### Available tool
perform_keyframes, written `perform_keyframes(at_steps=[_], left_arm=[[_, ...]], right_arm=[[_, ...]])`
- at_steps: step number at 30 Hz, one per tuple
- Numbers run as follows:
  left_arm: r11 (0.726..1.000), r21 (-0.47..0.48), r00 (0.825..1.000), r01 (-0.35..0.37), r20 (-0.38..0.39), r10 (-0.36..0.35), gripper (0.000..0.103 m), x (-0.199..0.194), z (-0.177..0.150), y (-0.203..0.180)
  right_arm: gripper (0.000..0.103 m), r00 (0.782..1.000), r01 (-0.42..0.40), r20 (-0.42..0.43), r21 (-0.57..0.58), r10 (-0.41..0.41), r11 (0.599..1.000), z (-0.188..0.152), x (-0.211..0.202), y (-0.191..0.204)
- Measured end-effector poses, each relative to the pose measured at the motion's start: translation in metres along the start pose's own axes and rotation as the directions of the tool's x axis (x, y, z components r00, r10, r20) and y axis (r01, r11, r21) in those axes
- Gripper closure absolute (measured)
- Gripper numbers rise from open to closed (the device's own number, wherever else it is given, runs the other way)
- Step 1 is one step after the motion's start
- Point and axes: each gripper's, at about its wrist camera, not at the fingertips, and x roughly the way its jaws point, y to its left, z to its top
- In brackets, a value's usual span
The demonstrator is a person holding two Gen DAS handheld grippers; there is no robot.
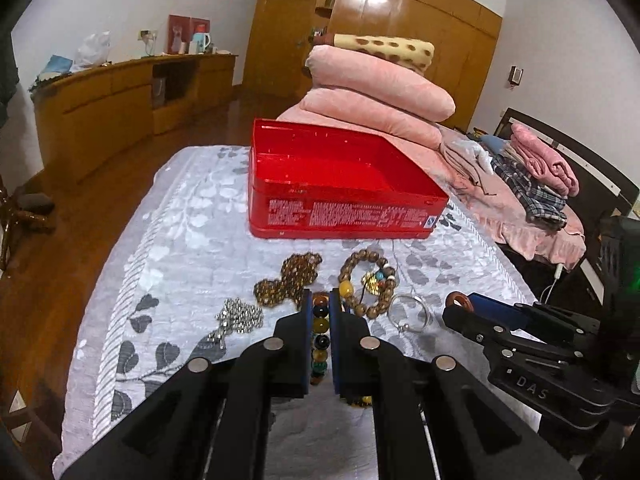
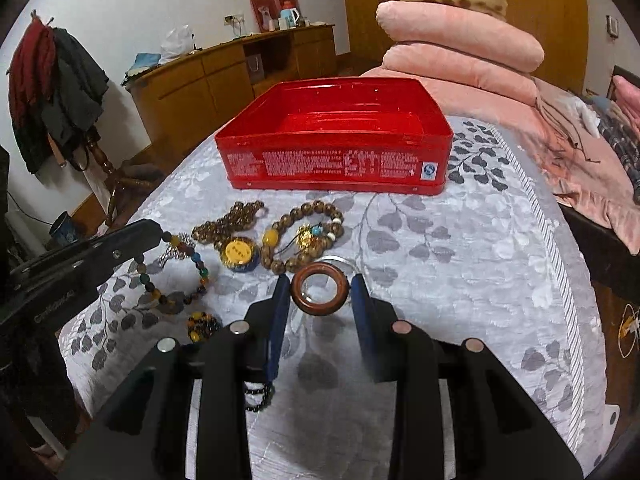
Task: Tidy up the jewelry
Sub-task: 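Carry the ring in the right tool and bracelet in the left tool over the red box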
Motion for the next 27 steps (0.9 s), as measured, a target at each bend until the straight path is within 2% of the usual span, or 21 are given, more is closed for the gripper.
perform_keyframes(at_steps=[11,27], left_arm=[[1.0,0.005,0.999,0.012,0.052,-0.012,0.095,-0.004,0.024,-0.002],[1.0,0.028,0.996,0.01,0.086,-0.013,0.095,0.019,0.075,-0.014]], right_arm=[[0.073,0.999,0.014,0.038,-0.019,-0.013,1.0,0.024,-0.002,-0.003],[0.073,0.998,0.02,0.066,-0.023,-0.018,1.0,0.076,0.008,-0.016]])
